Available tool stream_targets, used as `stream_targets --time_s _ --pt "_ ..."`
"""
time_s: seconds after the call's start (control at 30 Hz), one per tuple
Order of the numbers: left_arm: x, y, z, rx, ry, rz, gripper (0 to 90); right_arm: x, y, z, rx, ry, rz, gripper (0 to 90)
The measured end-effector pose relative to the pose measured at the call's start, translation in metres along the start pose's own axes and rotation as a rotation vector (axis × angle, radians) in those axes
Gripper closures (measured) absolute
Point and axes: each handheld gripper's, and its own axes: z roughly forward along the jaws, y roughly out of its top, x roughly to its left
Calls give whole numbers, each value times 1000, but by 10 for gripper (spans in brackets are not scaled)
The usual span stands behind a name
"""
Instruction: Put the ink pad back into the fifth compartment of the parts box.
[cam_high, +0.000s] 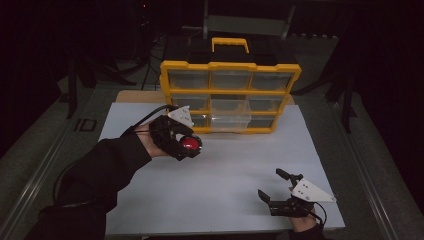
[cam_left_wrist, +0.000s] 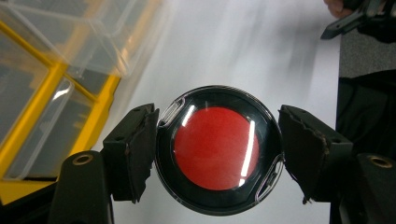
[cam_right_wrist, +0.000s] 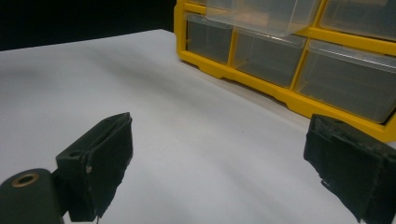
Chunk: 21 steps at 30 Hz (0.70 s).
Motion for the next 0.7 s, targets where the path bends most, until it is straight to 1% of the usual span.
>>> stream_targets --time_s 0.07,0.2,0.23,0.33,0.67,0.7 --pt "2 4 -2 -1 1 6 310 0 0 0 -3 -1 -2 82" --pt "2 14 -5 -4 -12 11 310 0 0 0 -5 -1 -3 82" --pt "2 16 -5 -3 -8 19 310 0 0 0 -5 -1 -1 82" --pt "3 23 -7 -4 -11 26 310 0 0 0 -6 -2 -1 82" --pt "14 46 -11 -18 -28 25 310 0 0 0 -3 1 -3 82" --pt "15 48 -11 -21 -22 24 310 0 0 0 -3 1 -3 82"
